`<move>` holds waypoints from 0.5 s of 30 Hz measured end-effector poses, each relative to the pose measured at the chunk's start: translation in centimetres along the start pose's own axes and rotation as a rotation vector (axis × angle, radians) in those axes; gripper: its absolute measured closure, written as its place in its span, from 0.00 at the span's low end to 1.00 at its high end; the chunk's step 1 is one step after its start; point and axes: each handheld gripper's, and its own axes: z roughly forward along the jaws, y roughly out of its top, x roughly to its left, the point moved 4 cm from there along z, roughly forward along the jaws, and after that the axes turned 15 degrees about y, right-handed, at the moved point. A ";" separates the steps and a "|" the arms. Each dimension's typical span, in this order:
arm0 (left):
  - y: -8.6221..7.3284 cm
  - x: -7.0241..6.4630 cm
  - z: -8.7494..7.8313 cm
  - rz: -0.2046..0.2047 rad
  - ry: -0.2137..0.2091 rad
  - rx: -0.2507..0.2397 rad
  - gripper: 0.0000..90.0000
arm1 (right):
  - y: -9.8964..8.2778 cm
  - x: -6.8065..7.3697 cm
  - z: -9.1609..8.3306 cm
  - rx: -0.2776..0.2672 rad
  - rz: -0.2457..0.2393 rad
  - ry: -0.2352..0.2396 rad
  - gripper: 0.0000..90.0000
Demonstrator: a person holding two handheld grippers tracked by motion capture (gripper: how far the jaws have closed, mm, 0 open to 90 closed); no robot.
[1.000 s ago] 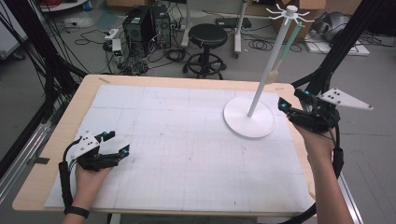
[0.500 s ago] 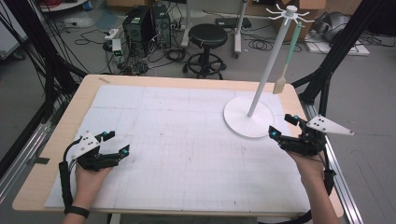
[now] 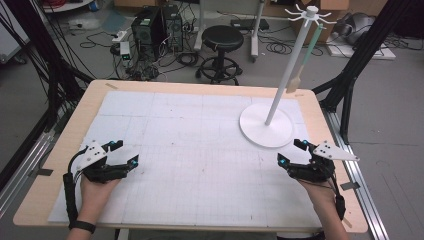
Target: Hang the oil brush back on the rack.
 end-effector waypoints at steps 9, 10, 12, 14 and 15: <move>0.0 0.0 0.1 -0.001 0.003 -0.001 0.23 | -2.7 -0.1 0.4 0.046 0.018 0.008 0.18; 0.0 0.1 0.1 -0.002 0.005 -0.003 0.23 | -3.1 -0.1 0.4 0.049 0.009 0.001 0.18; 0.0 0.1 0.1 -0.003 0.005 -0.003 0.23 | -3.3 -0.2 0.4 0.053 0.008 -0.001 0.18; 0.0 0.2 0.2 -0.006 0.008 -0.006 0.23 | -3.9 -0.4 0.3 0.067 0.014 -0.005 0.18; 0.0 0.2 0.2 -0.006 0.008 -0.006 0.23 | -4.1 -0.6 0.3 0.067 0.013 -0.004 0.18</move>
